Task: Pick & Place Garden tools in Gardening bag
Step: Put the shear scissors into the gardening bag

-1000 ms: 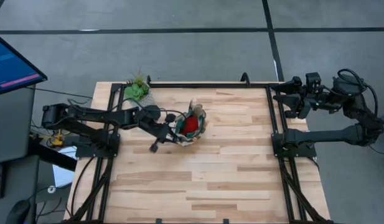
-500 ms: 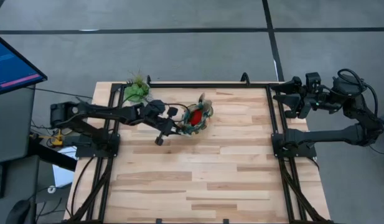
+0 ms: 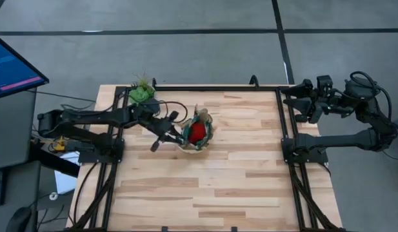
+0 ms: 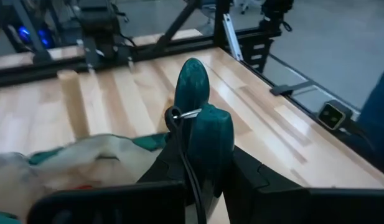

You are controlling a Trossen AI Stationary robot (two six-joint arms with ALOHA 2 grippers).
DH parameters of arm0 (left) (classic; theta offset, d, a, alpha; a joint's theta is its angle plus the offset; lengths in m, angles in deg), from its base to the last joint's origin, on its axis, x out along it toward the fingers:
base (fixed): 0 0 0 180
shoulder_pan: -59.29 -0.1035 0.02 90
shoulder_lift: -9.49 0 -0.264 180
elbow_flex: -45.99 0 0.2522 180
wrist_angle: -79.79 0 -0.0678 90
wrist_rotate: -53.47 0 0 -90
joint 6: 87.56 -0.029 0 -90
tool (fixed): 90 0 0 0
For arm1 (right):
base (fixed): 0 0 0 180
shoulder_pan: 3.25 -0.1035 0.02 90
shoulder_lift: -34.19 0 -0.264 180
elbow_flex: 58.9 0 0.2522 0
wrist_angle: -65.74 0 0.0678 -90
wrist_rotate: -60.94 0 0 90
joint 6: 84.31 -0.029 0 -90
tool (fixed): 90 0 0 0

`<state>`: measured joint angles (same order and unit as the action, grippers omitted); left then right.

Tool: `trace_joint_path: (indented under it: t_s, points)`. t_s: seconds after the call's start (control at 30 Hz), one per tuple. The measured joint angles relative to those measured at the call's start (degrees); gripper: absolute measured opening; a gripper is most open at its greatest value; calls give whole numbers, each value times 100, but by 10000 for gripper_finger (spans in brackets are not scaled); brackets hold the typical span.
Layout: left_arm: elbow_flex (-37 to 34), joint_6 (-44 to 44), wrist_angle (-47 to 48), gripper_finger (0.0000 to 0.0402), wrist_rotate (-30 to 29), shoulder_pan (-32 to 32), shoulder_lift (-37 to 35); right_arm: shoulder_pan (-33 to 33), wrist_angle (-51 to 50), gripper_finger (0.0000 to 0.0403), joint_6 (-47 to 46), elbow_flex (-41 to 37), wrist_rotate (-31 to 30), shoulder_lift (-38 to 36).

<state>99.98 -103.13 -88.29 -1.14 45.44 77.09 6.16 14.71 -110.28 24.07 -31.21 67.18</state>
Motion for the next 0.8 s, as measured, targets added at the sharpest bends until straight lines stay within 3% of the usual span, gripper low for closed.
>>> trace_joint_path:
  t_s: [0.33,0.67,0.8]
  points:
    - [2,-343,-35,31,-235,118,352,0,0,301,15,0,68,0]
    - [4,-1621,114,31,-1646,1074,303,0,2,301,-50,0,65,0]
    - [4,-1710,132,31,-1761,1103,303,0,1,301,-55,0,63,0]
